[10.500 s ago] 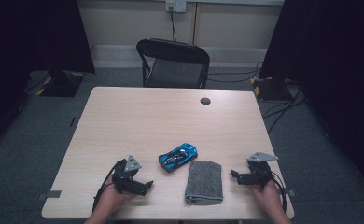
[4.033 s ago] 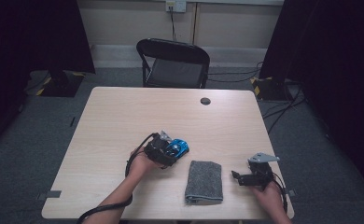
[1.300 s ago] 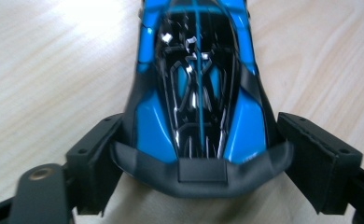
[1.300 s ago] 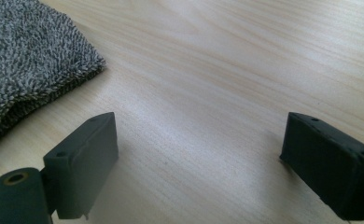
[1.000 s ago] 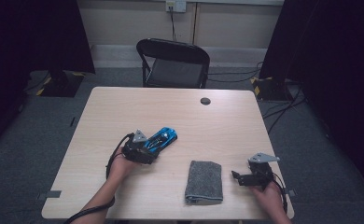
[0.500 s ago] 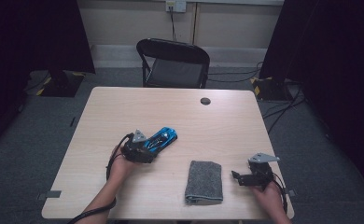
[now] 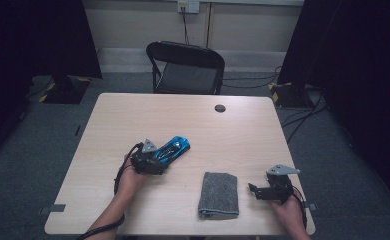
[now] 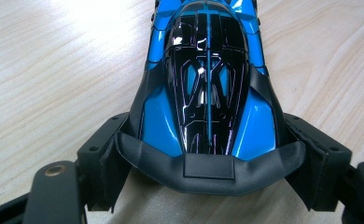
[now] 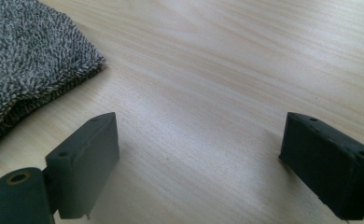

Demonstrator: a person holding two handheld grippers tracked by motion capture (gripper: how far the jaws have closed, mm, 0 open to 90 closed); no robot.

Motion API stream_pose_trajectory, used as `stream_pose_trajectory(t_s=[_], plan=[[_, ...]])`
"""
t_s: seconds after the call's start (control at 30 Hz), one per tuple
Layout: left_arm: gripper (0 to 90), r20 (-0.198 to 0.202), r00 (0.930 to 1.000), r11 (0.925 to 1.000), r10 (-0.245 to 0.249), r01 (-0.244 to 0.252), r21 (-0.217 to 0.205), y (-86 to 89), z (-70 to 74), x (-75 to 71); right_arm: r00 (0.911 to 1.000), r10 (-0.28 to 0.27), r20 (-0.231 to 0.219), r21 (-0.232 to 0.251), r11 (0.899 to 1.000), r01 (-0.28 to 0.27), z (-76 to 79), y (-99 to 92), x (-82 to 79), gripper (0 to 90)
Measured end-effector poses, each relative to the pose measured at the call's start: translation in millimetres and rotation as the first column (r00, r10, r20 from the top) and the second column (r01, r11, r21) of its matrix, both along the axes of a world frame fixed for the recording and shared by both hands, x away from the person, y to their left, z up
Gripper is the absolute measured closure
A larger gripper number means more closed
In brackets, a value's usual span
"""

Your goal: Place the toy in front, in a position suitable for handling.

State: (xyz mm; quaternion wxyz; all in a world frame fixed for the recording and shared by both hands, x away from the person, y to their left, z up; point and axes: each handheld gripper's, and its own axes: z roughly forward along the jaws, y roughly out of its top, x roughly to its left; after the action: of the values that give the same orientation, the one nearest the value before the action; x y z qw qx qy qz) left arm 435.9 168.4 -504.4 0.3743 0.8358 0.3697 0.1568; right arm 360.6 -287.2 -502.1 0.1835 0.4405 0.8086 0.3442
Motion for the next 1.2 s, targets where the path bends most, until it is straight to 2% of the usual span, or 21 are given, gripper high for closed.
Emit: stream_pose_trajectory(t_s=[0.13, 0.2, 0.33, 0.4, 0.57, 0.8, 0.9, 1.2], plan=[[23.8, -0.001, 1.0, 1.0, 0.0, 0.0, -0.001, 0.1, 0.0, 0.2, 0.9993, 0.006, -0.037, -0.01, 1.0, -0.007, 7.2, 1.7, -1.0, 24.7], [23.7, -0.001, 1.0, 1.0, 0.0, 0.0, -0.001, 0.1, 0.0, 0.2, 0.999, 0.027, -0.036, 0.033, 0.999, -0.026, 10.5, 2.7, -1.2, 23.5], [23.7, -0.001, 1.0, 1.0, -0.001, 0.001, -0.001, 0.1, 0.0, 0.2, 0.9981, 0.061, -0.003, 0.013, 0.998, -0.061, 20.6, 9.1, -2.5, 22.5], [23.7, -0.001, 1.0, 1.0, -0.001, 0.001, -0.001, 0.1, 0.0, 0.2, 0.9974, 0.072, -0.007, 0.03, 0.997, -0.072, 24.0, 12.4, -3.2, 22.4], [23.7, -0.002, 1.0, 1.0, -0.001, 0.001, -0.001, 0.1, 0.0, 0.2, 0.9929, 0.116, -0.028, 0.03, 0.993, -0.115, 29.0, 24.5, -1.3, 21.0], [23.7, -0.002, 1.0, 1.0, -0.001, 0.001, -0.001, 0.1, 0.0, 0.2, 0.9852, 0.165, -0.045, 0.091, 0.983, -0.16, 36.8, 40.4, -1.8, 22.2], [23.7, -0.002, 1.0, 1.0, -0.001, 0.001, -0.001, 0.1, 0.0, 0.2, 0.982, 0.185, -0.036, 0.092, 0.979, -0.182, 39.9, 48.4, -3.3, 22.5], [23.7, -0.003, 1.0, 1.0, -0.001, 0.001, -0.002, 0.1, -0.1, 0.2, 0.9697, 0.239, -0.05, 0.108, 0.967, -0.233, 44.5, 68.8, -9.1, 24.3]])
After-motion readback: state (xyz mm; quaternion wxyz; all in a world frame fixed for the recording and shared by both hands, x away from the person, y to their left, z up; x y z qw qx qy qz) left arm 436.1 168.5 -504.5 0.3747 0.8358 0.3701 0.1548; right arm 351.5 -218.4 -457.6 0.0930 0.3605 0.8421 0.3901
